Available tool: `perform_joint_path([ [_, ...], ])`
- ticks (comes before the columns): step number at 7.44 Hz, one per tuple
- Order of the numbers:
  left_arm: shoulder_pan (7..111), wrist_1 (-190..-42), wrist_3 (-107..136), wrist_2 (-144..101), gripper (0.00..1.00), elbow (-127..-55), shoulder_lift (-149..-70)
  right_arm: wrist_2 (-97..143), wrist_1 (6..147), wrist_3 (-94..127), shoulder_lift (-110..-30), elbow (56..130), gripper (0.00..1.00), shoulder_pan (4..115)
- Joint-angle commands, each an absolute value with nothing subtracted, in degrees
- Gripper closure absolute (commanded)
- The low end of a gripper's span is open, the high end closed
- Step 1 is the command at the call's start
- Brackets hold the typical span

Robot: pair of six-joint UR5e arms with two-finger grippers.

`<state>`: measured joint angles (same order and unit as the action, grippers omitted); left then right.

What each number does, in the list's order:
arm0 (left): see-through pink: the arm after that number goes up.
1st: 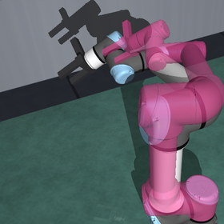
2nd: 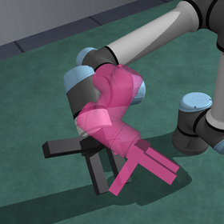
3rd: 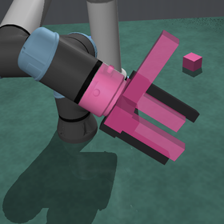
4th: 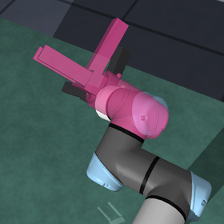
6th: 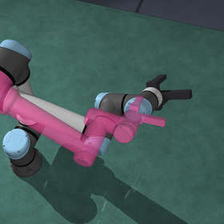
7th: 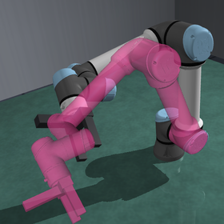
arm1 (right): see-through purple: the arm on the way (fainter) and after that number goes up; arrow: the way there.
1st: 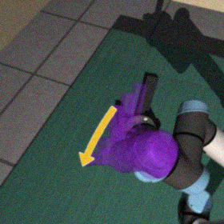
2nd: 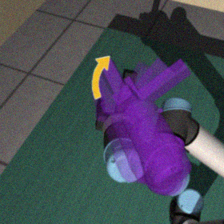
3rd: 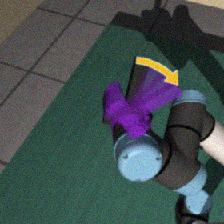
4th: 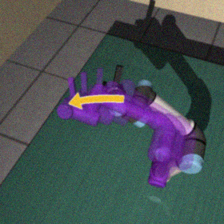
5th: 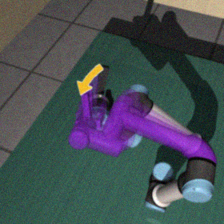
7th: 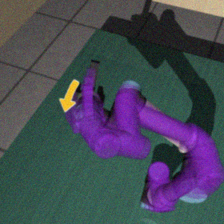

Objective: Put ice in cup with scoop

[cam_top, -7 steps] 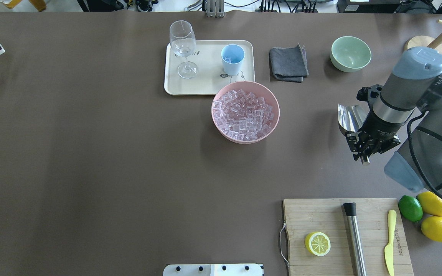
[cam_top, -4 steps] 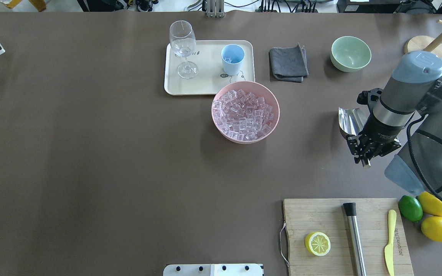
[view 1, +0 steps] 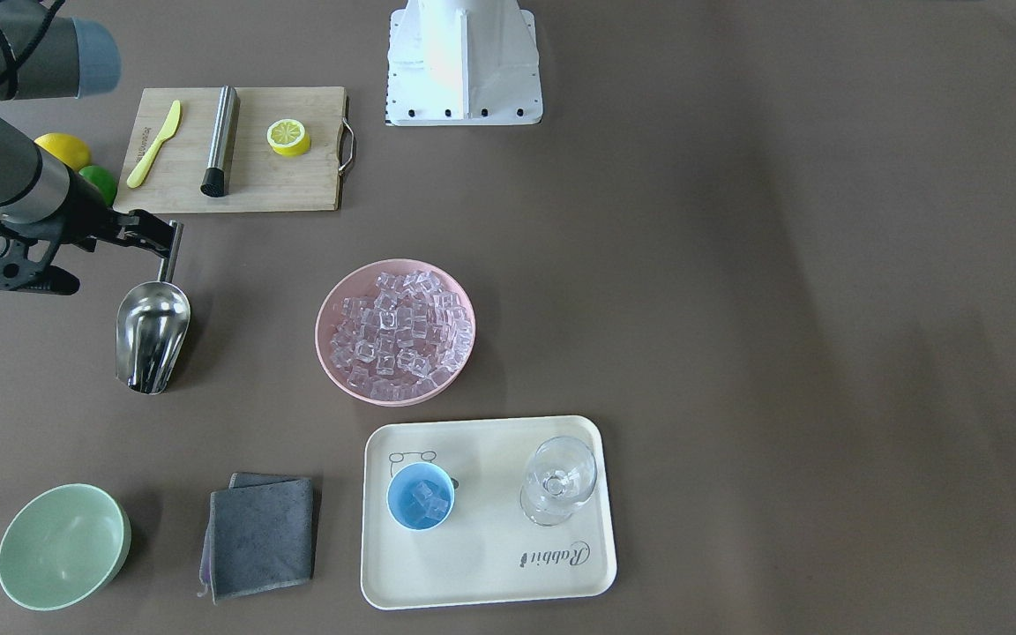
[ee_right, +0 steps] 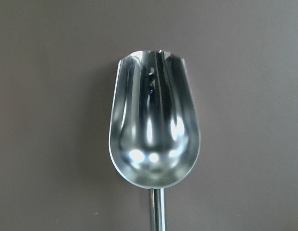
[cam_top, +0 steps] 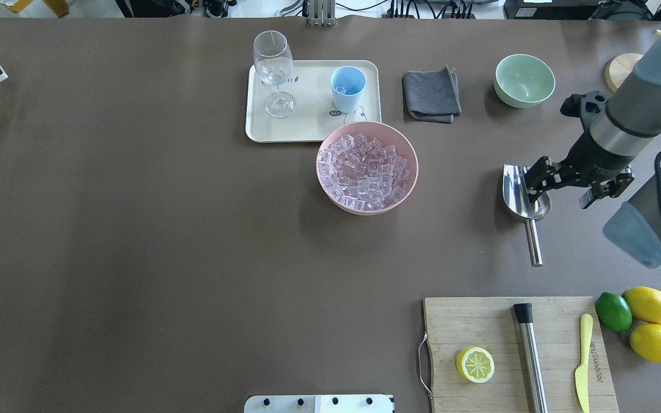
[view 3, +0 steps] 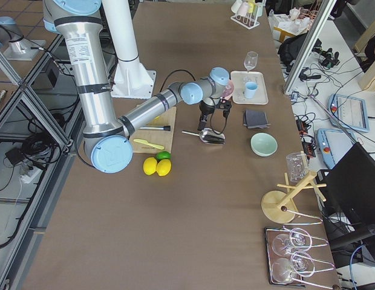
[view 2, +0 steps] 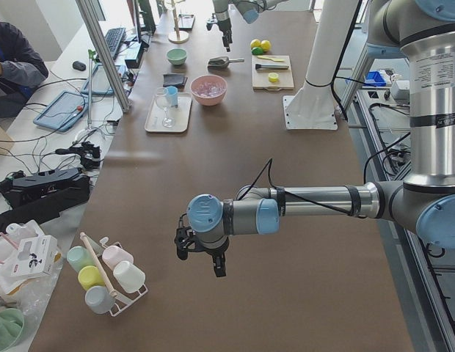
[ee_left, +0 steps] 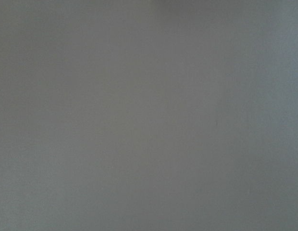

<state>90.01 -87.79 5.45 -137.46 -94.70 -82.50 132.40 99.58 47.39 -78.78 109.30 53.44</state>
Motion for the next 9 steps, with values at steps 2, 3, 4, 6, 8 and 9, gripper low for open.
perform_joint_path([
  [2,90.3,-87.8,5.5,-137.5,0.01,-94.9,-82.9,132.4,104.2,28.1,-82.3,112.0,0.00,73.4],
  [3,90.3,-87.8,5.5,-137.5,0.01,-94.8,-82.8,132.0,110.1,14.5,-83.0,111.9,0.00,79.2],
  [4,90.2,-88.1,5.5,-137.5,0.01,-94.7,-82.9,132.0,111.3,3.5,-84.4,109.4,0.00,85.0],
  [6,90.7,-88.1,5.8,-137.5,0.01,-95.0,-83.8,132.2,110.8,-11.0,-86.5,102.1,0.00,93.0],
  [8,90.8,-88.1,6.0,-137.5,0.01,-94.4,-83.3,132.6,110.4,-18.6,-89.4,96.8,0.00,96.2],
  [9,90.7,-88.1,6.1,-137.1,0.01,-94.5,-83.8,132.6,108.8,-18.5,-89.4,94.7,0.00,96.2],
])
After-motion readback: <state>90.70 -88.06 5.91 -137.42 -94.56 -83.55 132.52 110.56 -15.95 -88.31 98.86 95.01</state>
